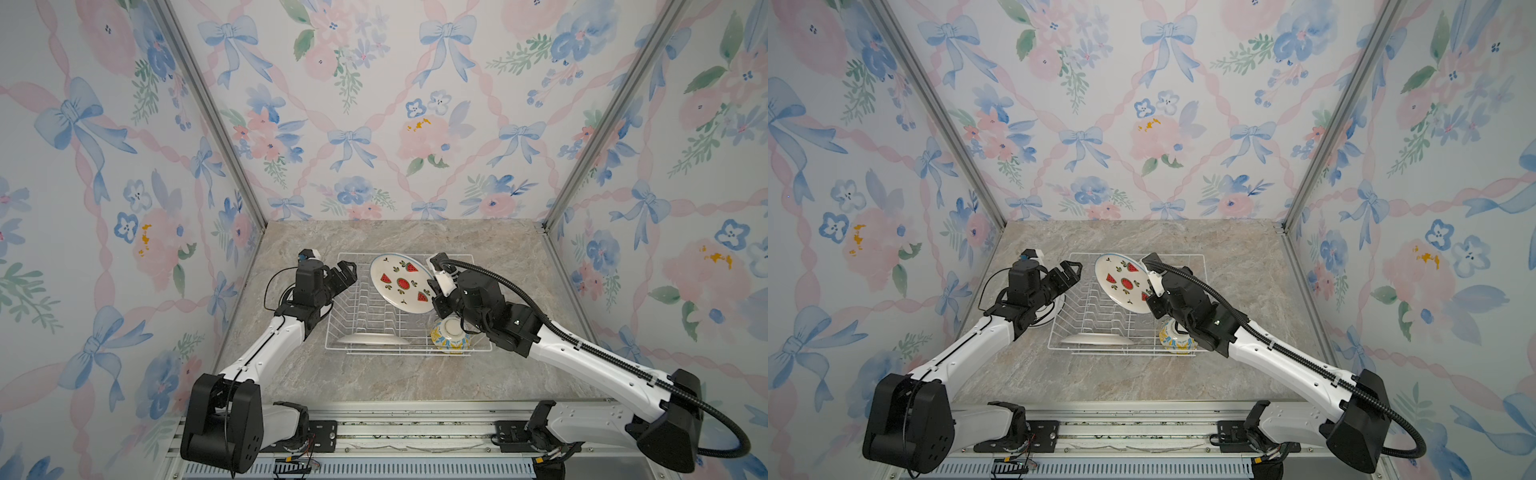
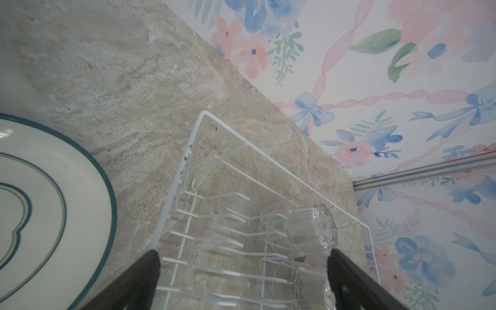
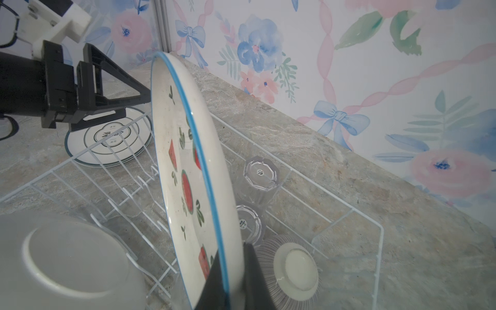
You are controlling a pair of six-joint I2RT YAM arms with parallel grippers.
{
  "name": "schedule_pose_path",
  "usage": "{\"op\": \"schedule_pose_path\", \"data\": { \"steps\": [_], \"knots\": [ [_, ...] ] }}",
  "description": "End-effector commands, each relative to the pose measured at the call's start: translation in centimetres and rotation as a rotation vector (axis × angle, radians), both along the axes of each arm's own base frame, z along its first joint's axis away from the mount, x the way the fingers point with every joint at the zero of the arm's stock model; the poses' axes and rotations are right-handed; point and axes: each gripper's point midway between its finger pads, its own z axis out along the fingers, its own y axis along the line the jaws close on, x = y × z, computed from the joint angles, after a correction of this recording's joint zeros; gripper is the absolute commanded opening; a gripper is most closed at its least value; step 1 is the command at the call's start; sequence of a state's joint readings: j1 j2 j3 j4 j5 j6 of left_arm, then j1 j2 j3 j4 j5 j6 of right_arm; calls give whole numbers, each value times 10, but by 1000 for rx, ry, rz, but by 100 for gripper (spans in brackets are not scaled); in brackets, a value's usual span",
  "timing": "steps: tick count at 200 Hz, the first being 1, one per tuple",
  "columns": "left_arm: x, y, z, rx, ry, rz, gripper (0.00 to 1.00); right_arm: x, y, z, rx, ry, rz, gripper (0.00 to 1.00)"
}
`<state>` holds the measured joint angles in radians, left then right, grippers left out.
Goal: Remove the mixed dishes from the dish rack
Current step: 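Lift the plate above the rack with the right gripper while the left gripper approaches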
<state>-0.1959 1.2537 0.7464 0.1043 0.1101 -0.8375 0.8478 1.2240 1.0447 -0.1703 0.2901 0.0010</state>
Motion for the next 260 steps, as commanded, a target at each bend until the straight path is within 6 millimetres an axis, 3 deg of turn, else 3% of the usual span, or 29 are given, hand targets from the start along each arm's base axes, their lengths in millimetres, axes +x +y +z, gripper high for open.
{"op": "schedule_pose_path", "data": {
  "steps": [1, 78, 117, 146, 175, 179, 208, 229, 234, 260],
  "knots": [
    [2, -2, 12, 12, -32, -22, 98, 8, -7, 51, 231, -67, -41, 0],
    [0, -2, 13, 10, -35, -21, 98, 20, -16, 59, 416, 51, -32, 0],
    [-2, -2, 18, 2, -47, -23, 98, 33, -31, 71, 501, 76, -93, 0],
    [-4, -6, 25, -24, -70, -40, 98, 49, -46, 65, 551, 128, -173, 0],
    [-5, -17, 42, -92, -121, -83, 98, 64, -54, 52, 616, 204, -215, 0],
    [-9, -18, 31, -99, -101, -89, 98, 66, -54, 51, 625, 213, -211, 0],
    [-11, -32, 43, -128, -127, -144, 98, 73, -48, 48, 684, 255, -181, 0],
    [-13, -47, 40, -134, -124, -209, 98, 78, -44, 50, 752, 297, -163, 0],
    [-9, -52, 54, -141, -151, -227, 98, 79, -41, 50, 770, 308, -153, 0],
    [-7, -76, 51, -191, -145, -310, 98, 85, -31, 53, 845, 354, -114, 0]
  ]
}}
